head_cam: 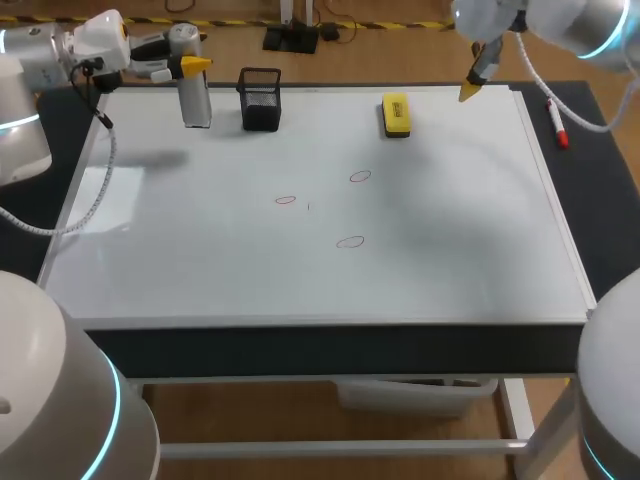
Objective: Pick up the inspection probe, press it on each red-marked spot on the whiteboard one by one, put down the probe, pick up the eraser, and wipe off all the red marks.
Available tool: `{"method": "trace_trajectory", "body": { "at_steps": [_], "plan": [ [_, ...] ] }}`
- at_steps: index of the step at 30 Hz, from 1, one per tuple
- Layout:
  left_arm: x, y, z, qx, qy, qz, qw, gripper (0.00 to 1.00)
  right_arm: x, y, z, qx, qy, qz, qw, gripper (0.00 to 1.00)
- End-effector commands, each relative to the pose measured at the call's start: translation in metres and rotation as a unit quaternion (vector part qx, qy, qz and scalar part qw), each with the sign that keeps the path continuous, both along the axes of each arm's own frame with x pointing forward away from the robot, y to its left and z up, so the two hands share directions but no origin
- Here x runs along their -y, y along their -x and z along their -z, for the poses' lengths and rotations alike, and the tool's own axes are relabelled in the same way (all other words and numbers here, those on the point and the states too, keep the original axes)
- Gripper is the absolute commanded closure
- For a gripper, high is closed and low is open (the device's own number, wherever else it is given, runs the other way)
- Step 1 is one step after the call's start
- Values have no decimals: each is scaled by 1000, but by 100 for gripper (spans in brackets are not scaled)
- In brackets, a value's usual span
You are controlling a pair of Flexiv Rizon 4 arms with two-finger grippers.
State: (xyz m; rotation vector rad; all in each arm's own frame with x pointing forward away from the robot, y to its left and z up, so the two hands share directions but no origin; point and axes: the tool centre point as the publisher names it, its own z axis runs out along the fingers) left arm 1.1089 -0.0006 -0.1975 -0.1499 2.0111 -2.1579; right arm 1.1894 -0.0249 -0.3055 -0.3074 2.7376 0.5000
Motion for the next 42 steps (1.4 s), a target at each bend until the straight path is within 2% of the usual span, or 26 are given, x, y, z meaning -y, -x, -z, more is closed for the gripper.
{"method": "trace_trajectory", "body": {
  "at_steps": [1,9,14,15,37,39,42],
  "plan": [
    [1,1,-1,1,-1,-3,1000,100,-8,-5,3,-85,103,-27,991,0],
    [1,1,-1,1,-1,-3,1000,100,-16,-6,12,-63,143,-81,984,0],
    [1,1,-1,1,-1,-3,1000,100,-21,-7,18,-43,188,-117,974,0],
    [1,1,-1,1,-1,-3,1000,100,-22,-7,19,-50,187,-123,973,0],
    [1,1,-1,1,-1,-3,1000,100,-22,-7,19,-50,187,-123,973,0],
    [1,1,-1,1,-1,-3,1000,100,-28,-10,25,-46,166,-163,971,0],
    [1,1,-1,1,-1,-3,1000,100,-34,-16,33,-46,156,-223,961,0]
  ]
}}
